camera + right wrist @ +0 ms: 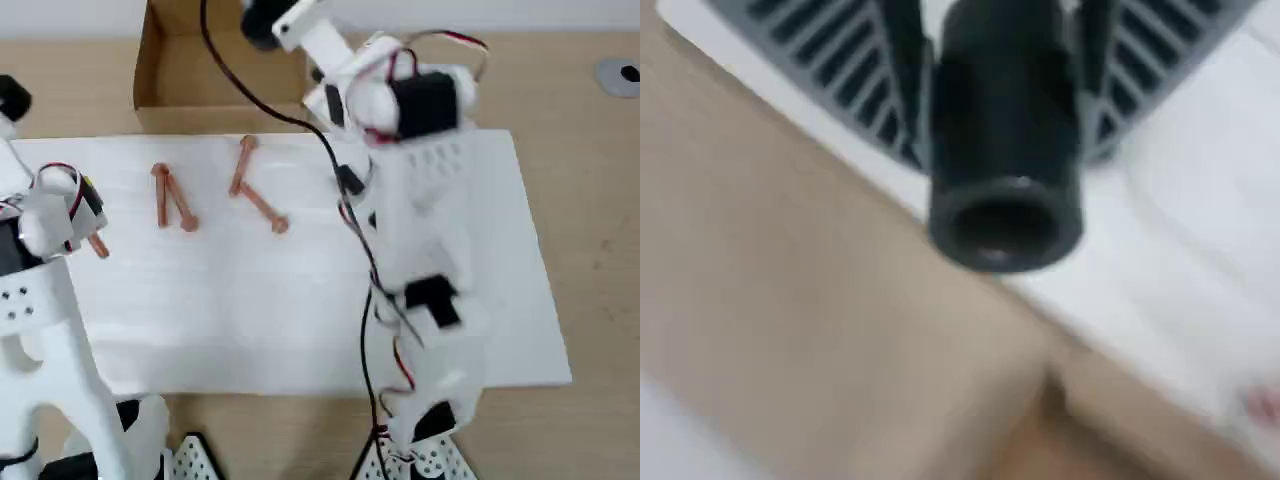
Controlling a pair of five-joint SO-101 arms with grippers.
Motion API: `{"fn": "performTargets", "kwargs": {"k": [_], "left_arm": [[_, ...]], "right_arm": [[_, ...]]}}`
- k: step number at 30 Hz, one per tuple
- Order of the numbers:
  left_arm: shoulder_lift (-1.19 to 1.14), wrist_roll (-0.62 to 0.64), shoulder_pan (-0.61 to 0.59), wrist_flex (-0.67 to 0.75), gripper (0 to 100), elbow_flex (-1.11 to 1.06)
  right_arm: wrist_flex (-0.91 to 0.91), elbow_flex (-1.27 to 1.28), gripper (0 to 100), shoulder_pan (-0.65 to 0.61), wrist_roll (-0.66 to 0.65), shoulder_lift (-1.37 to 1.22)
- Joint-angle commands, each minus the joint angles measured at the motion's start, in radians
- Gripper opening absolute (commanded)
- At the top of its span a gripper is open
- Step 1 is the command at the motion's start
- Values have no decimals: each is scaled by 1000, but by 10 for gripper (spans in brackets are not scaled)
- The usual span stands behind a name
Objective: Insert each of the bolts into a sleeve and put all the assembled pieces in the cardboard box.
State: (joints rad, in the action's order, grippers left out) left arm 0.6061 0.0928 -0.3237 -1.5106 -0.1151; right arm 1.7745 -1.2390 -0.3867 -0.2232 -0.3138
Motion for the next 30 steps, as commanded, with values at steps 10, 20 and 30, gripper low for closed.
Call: {"fn": "performTargets", "kwargs": {"k": [10,20,30], "left_arm": [[539,34,201,192,7,3],[877,40,209,697,9,-525],[901,40,459,790,8,-712]], "right_arm": [[12,687,12,-262,158,866],[-315,1581,12,-263,158,1374],[-1109,2431,12,-453,153,1712]]}}
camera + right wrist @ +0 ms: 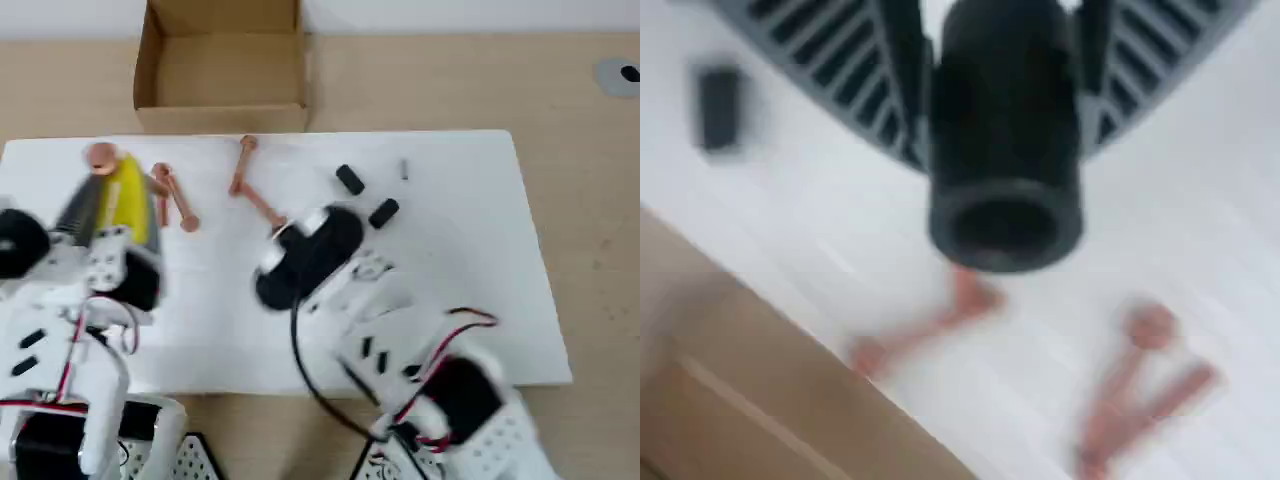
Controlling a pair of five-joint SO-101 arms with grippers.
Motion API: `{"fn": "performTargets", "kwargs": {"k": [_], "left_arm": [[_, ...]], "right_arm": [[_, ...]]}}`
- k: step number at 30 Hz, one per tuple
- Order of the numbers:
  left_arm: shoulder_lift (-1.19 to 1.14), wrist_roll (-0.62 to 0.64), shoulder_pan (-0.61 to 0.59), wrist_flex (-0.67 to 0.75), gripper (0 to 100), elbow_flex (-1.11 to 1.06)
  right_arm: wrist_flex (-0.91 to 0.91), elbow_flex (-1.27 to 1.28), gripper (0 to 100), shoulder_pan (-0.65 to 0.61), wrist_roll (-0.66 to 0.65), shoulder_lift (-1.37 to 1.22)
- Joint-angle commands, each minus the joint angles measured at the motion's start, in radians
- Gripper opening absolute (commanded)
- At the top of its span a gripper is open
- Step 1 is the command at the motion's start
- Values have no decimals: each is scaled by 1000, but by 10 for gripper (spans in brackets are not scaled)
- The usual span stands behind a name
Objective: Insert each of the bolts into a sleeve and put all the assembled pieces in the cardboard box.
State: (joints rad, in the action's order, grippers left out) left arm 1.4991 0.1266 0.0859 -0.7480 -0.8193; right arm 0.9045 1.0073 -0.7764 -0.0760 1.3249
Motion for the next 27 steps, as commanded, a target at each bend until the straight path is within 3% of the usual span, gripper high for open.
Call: {"fn": "performTargets", "kwargs": {"k": [1,4,10,13,22,27], "left_arm": [[8,8,57,28,8,-9],[8,12,61,28,8,-9],[8,196,61,77,9,-9],[10,229,89,84,9,-8],[10,218,258,-31,6,77],[2,57,265,-166,6,221]], "right_arm": [[-296,234,12,-81,5,87],[-445,329,12,-108,9,101],[-709,432,12,-107,11,101],[-760,455,12,-108,11,101],[-761,461,12,-104,11,104],[-760,461,12,-104,11,102]]}}
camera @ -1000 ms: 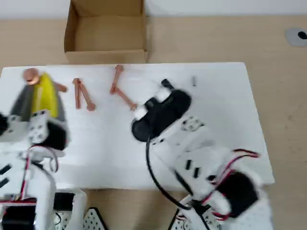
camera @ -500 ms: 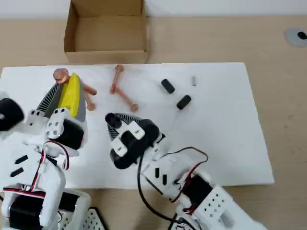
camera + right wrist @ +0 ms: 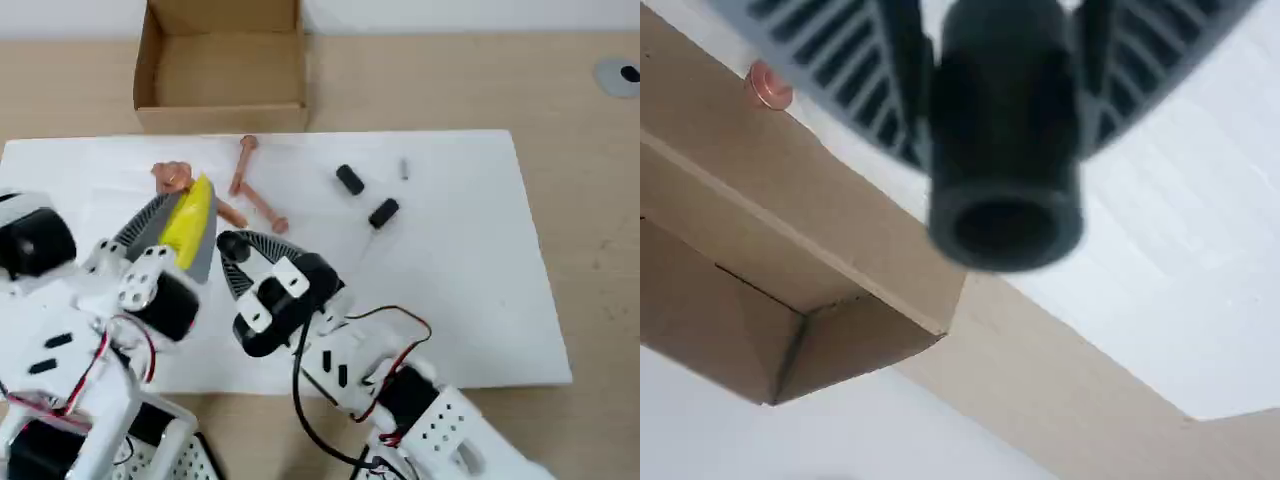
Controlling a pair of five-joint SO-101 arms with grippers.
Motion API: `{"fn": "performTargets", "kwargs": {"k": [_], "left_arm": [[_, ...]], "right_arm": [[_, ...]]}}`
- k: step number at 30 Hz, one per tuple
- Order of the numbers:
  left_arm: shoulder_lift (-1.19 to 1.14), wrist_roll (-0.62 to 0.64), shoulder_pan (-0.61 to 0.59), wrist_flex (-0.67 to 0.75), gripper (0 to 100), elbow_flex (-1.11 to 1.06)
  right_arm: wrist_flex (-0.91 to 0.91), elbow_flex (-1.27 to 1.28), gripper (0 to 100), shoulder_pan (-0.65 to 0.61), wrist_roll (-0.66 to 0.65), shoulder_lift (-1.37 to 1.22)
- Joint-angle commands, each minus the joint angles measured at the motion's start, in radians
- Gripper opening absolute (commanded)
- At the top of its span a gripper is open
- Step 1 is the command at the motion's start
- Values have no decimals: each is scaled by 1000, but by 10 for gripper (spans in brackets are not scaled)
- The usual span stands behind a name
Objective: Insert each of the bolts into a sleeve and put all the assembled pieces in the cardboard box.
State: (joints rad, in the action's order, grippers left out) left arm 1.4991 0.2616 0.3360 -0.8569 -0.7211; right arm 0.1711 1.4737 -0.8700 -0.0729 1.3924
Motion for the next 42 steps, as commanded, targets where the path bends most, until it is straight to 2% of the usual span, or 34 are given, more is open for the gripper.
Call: {"fn": "performTargets", "kwargs": {"k": [1,6,10,42], "left_arm": [[1,-100,15,-87,6,157],[1,-126,17,-213,9,238],[-1,-121,18,-252,10,235],[1,-117,18,-250,8,52]], "right_arm": [[-26,-5,12,-10,8,33],[-26,-4,12,-12,8,33],[-26,-4,12,-12,8,33],[-26,-8,12,-12,8,41]]}}
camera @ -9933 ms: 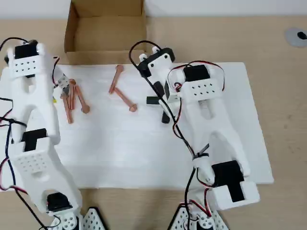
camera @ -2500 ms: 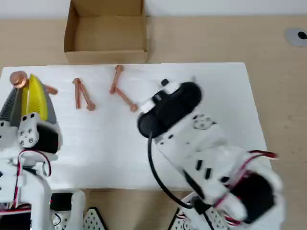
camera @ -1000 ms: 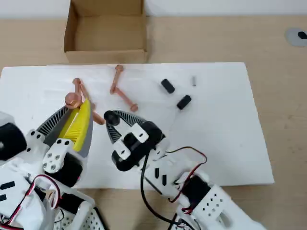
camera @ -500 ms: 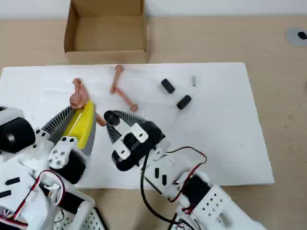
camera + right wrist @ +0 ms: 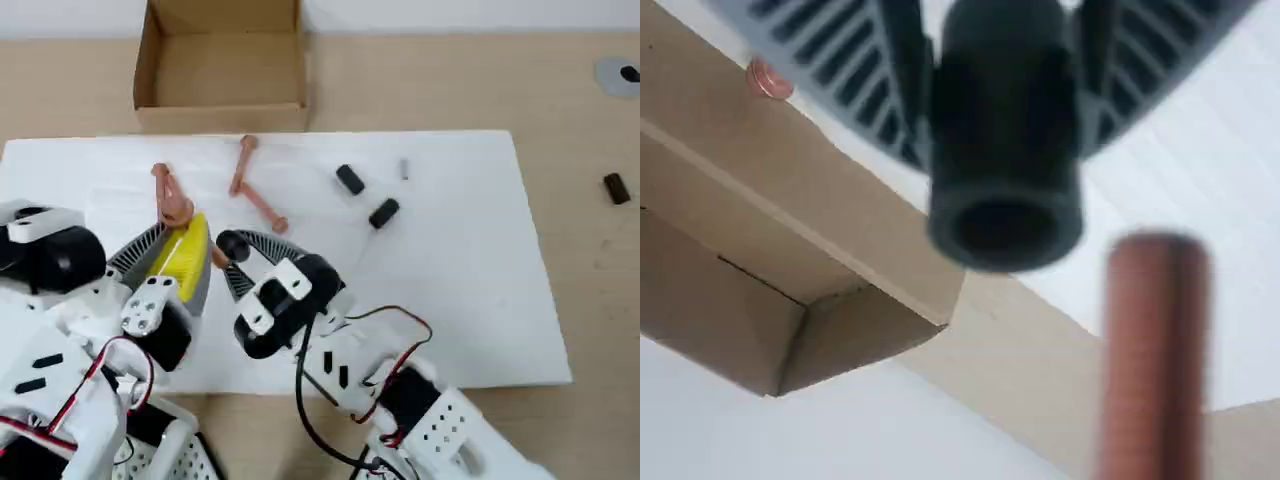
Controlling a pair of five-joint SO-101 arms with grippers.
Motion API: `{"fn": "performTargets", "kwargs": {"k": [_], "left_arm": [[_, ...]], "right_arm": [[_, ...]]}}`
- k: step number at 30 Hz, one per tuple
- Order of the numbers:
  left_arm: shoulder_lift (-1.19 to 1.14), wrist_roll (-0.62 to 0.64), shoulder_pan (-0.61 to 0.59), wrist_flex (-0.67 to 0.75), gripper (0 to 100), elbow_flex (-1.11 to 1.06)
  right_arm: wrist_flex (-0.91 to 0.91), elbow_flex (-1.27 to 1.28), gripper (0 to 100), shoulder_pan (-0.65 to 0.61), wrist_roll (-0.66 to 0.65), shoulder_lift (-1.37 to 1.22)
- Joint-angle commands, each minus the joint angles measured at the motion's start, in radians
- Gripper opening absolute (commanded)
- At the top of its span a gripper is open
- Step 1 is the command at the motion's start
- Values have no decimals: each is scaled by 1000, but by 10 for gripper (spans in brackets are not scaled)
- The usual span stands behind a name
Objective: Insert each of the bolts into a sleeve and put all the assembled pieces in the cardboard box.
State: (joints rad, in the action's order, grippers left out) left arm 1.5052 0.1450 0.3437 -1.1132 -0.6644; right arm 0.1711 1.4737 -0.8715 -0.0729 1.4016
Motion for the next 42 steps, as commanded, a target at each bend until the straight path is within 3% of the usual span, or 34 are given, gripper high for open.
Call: {"fn": "performTargets", "kwargs": {"k": [1,19,31,37,42], "left_arm": [[-5,11,11,8,8,-6],[1,40,3,69,9,-29],[4,31,-2,181,9,-123],[4,-26,-2,181,8,-118],[2,-32,-95,181,9,-89]], "right_arm": [[-26,-8,12,-10,8,31],[-26,-12,12,-10,8,31],[-26,-10,12,-10,8,31],[-26,-7,12,-10,8,31],[-26,-5,12,-10,8,31]]}}
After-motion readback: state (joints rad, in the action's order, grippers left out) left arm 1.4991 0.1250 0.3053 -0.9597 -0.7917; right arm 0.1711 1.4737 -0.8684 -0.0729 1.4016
